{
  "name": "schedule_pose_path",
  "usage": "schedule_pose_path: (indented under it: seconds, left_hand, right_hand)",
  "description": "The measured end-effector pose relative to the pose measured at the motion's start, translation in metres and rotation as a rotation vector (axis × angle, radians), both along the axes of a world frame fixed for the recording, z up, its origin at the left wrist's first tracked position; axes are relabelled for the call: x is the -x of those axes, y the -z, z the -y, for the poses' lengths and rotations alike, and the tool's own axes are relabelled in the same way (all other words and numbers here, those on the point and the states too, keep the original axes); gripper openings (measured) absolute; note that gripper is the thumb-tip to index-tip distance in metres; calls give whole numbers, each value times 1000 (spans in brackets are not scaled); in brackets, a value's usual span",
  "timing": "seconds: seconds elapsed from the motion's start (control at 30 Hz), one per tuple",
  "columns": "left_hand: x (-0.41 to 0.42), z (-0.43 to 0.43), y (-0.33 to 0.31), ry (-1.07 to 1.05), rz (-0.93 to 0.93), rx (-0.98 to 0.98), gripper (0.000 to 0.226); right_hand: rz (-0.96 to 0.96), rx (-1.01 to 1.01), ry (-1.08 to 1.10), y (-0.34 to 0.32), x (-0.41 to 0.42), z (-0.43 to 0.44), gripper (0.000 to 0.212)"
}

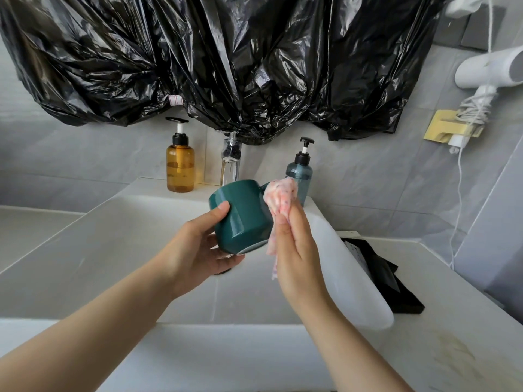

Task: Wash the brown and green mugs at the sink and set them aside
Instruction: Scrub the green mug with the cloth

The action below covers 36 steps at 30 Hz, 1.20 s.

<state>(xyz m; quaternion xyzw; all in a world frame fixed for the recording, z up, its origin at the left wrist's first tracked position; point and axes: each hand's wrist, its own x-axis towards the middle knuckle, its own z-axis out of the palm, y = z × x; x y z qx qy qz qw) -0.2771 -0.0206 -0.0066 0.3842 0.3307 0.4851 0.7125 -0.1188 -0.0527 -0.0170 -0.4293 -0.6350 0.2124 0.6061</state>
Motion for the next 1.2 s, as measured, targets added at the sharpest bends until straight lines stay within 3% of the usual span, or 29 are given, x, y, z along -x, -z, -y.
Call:
schedule_pose_path:
  seconds: [0.23, 0.43, 0.53, 0.67, 0.97, 1.13, 1.2]
  left_hand:
    - [-1, 0, 2, -9, -152, -130, 75]
    - [-4, 5, 2, -22, -223, -185, 62]
    - [-1, 5, 1, -16, -234, -155, 72]
    - [0, 2, 2, 17, -172, -100, 60]
    - [-7, 5, 0, 74, -76, -86, 56]
    - [-5, 1, 1, -29, -67, -52, 64]
    - [-3, 0, 2, -55, -49, -24, 55]
  right_hand:
    - [66, 18, 106, 1, 1, -10, 54]
    - [169, -18, 58, -1, 3, -2, 38]
    - [97, 3, -48, -4, 5, -1, 30]
    - [-79, 96, -159, -6, -4, -7, 41]
    - [-94, 74, -278, -6, 0, 0, 42]
    - [264, -70, -196, -1, 11, 2, 42]
    - [287, -72, -190, 3, 10, -1, 44]
